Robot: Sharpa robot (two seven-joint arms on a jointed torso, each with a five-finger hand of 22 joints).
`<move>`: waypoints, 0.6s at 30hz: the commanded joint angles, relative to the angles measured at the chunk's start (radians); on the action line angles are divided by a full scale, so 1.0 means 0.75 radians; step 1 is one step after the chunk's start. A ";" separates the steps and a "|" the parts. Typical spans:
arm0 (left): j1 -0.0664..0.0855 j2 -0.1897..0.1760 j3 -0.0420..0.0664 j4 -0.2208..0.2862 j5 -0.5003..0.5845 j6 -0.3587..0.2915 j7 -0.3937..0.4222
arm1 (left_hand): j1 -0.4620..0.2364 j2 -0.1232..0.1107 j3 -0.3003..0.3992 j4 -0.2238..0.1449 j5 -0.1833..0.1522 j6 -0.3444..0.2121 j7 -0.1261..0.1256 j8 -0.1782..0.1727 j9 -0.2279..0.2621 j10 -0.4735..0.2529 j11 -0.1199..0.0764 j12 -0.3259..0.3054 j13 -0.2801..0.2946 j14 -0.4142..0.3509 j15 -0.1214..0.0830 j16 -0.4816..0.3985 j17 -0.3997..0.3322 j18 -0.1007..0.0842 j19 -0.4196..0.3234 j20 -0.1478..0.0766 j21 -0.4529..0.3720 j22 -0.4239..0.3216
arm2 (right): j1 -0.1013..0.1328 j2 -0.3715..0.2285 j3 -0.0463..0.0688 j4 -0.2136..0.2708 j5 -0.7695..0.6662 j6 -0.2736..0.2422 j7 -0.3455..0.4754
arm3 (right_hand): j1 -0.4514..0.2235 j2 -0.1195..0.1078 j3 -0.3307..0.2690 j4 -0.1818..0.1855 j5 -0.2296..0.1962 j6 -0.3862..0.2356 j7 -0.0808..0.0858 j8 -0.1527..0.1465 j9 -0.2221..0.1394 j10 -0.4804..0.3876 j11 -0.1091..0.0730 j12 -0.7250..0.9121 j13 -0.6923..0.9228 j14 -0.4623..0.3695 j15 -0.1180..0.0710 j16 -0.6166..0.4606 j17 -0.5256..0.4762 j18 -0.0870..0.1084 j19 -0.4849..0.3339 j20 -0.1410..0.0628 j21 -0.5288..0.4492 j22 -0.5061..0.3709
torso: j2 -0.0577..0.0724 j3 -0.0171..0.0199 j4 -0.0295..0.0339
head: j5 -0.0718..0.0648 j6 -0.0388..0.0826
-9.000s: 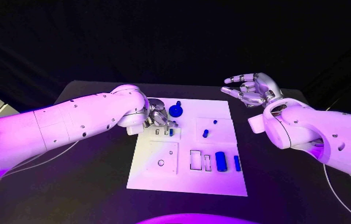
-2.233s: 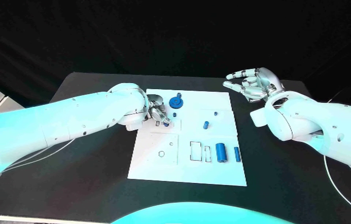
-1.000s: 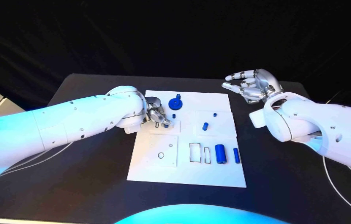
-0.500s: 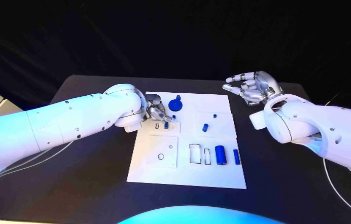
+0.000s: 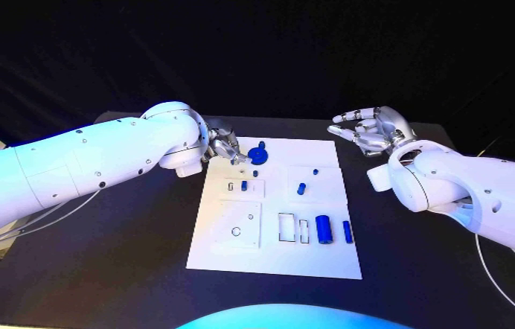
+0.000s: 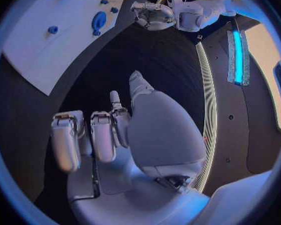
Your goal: Assemble the parts on the task board
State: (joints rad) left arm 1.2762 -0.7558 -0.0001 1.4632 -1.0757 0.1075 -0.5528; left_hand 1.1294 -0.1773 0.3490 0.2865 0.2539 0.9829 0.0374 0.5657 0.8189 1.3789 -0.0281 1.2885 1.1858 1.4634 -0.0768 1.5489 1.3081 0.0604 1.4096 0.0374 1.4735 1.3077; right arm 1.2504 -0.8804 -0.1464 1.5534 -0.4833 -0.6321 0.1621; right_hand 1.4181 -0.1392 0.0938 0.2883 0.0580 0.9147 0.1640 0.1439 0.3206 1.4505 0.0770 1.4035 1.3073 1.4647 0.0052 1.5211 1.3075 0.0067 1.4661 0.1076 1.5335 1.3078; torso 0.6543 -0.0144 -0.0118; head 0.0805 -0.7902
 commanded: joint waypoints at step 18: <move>0.021 0.097 -0.003 -0.304 0.035 0.080 0.026 | -0.058 -0.014 -0.046 0.010 -0.004 -0.056 0.031 -0.028 -0.010 -0.072 0.025 -0.073 -0.087 0.118 0.014 -0.019 0.262 -0.003 -0.037 0.013 -0.026 0.021 | -0.001 0.001 0.000 -0.002 0.001 0.009 0.010 | -0.015 -0.001 -0.007 0.000 0.003 -0.010 -0.003 0.008 0.002 -0.004 0.001 -0.006 0.184 0.104 -0.001 -0.004 0.215 0.004 0.113 0.003 -0.002 0.328 | 0.006 -0.0034 -0.0028 | 0.009 0.010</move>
State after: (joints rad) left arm 1.2901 -0.6890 -0.0021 1.2441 -1.0617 0.1386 -0.5519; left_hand 1.0970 -0.1872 0.3227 0.2938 0.2539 0.9454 0.0604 0.5515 0.8119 1.3312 -0.0123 1.2381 1.1216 1.4671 -0.0730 1.5410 1.3079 0.0604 1.3879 0.0448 1.4589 1.3075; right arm 1.2504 -0.8802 -0.1464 1.5513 -0.4811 -0.6320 0.1620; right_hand 1.4184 -0.1394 0.0938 0.2882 0.0580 0.9147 0.1640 0.1469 0.3213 1.4506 0.0770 1.4035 1.3073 1.4647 0.0052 1.5211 1.3073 0.0067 1.4661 0.1076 1.5335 1.3076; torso 0.6559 -0.0155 -0.0118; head 0.0871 -0.7829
